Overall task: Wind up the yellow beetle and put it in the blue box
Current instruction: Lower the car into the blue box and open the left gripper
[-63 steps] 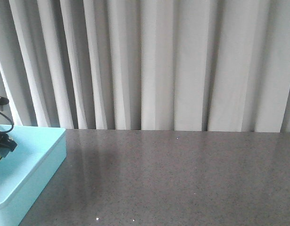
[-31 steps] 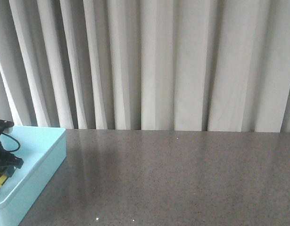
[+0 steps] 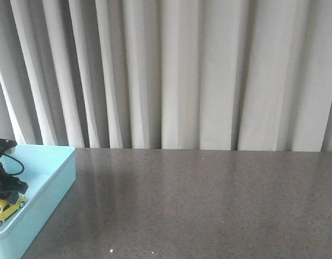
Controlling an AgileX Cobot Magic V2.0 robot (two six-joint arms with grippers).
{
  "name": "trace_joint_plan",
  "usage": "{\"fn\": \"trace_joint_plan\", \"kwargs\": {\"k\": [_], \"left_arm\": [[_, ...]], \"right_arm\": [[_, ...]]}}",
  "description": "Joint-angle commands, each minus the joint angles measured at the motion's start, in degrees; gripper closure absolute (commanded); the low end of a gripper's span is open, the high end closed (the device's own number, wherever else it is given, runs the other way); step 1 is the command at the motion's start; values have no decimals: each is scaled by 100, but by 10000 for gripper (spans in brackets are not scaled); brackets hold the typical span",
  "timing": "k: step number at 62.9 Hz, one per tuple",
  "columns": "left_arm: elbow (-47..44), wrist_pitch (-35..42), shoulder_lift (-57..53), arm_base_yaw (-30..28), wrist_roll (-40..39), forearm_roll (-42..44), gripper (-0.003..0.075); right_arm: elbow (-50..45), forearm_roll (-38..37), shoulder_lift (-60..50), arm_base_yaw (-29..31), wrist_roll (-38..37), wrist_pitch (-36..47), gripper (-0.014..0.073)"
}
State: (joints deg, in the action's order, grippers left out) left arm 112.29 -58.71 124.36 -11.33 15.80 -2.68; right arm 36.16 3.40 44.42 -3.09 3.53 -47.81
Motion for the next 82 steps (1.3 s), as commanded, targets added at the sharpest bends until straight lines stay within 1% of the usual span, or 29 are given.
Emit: {"fn": "trace_joint_plan", "kwargs": {"k": [1, 13, 36, 45, 58, 66, 74, 79, 82], "left_arm": [[174, 203, -375, -5, -70, -63, 269], [174, 60, -375, -5, -70, -63, 269], [174, 61, -375, -5, -76, -63, 269], [187, 97, -381, 0, -362, -79, 269], [193, -228, -573, 67, -874, -141, 269], [157, -323, -948, 291, -728, -225, 269], [-260, -205, -1590, 625, -513, -180, 269], [-834, 37, -2095, 861, -503, -175, 269], [-1230, 343, -2411, 1028, -503, -154, 269]], "right_arm": [[135, 0, -25, -7, 3, 206, 49], [135, 2, -25, -7, 3, 177, 49], [135, 2, -25, -7, 3, 177, 49], [135, 2, -25, -7, 3, 177, 49], [135, 2, -25, -7, 3, 177, 49], [135, 2, -25, -7, 3, 171, 49], [135, 2, -25, -7, 3, 171, 49], [135, 2, -25, -7, 3, 171, 49], [135, 2, -25, -7, 3, 171, 49]]}}
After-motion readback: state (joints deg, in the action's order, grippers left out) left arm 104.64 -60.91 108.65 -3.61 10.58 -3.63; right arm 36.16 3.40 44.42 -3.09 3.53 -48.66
